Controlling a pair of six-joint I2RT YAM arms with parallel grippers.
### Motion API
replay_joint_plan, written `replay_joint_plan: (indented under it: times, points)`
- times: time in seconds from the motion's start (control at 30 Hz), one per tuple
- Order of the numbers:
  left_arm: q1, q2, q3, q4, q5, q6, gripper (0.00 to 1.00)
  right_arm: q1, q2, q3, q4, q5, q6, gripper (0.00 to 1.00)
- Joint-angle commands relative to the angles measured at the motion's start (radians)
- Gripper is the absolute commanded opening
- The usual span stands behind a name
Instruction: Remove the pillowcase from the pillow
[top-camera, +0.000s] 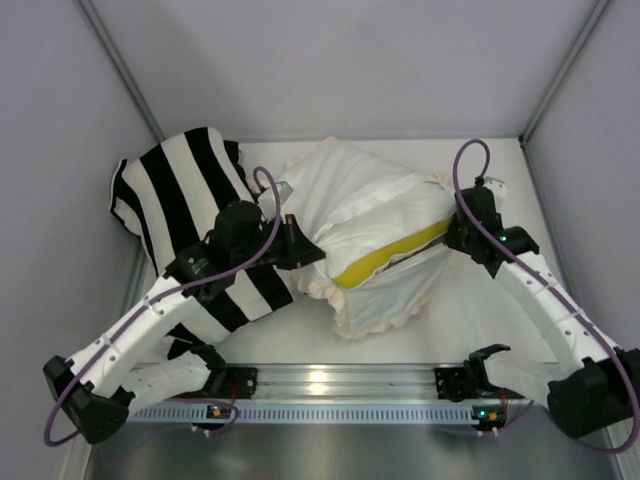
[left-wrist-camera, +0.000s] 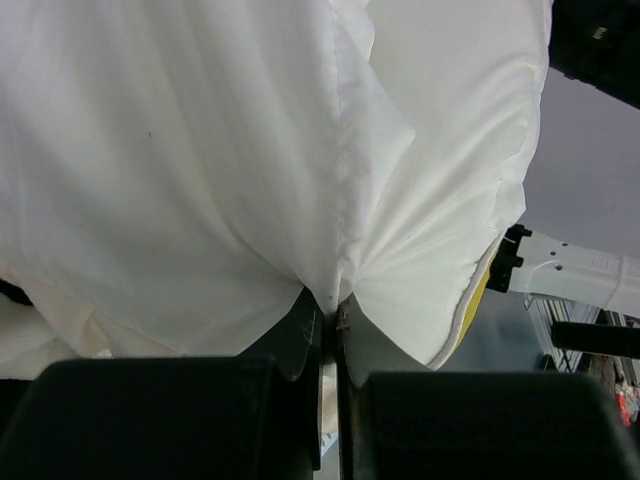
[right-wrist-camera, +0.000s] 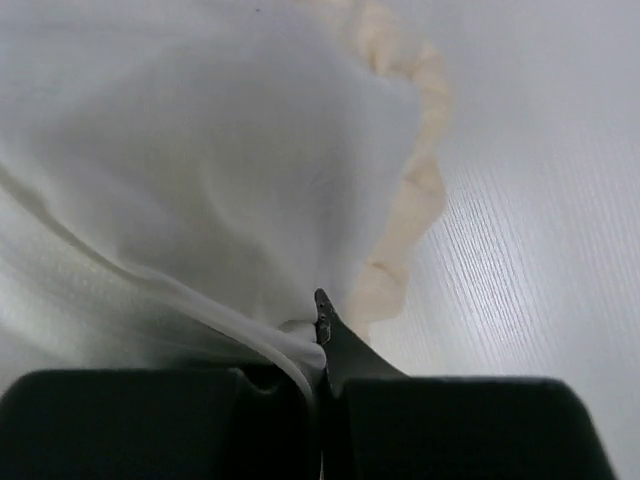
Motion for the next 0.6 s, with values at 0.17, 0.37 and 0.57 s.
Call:
replay_joint_plan:
  times: [0.17, 0.37, 0.57]
  points:
    - [0.010, -0.178, 0.106, -0.165, -0.070, 0.042, 0.00, -0.169, 0.147, -0.124, 0.156, -0.025, 0.076, 0.00]
    - [0.010, -0.157, 0.100, -0.186, -0.082, 0.048, 0.00, -0.209, 0.052, -0.207, 0.309, -0.376, 0.030, 0.26]
    - [0.010, -0.068, 0.018, -0.045, 0.025, 0.032, 0.00, -0.192, -0.196, -0.221, 0.233, -0.391, 0.081, 0.90]
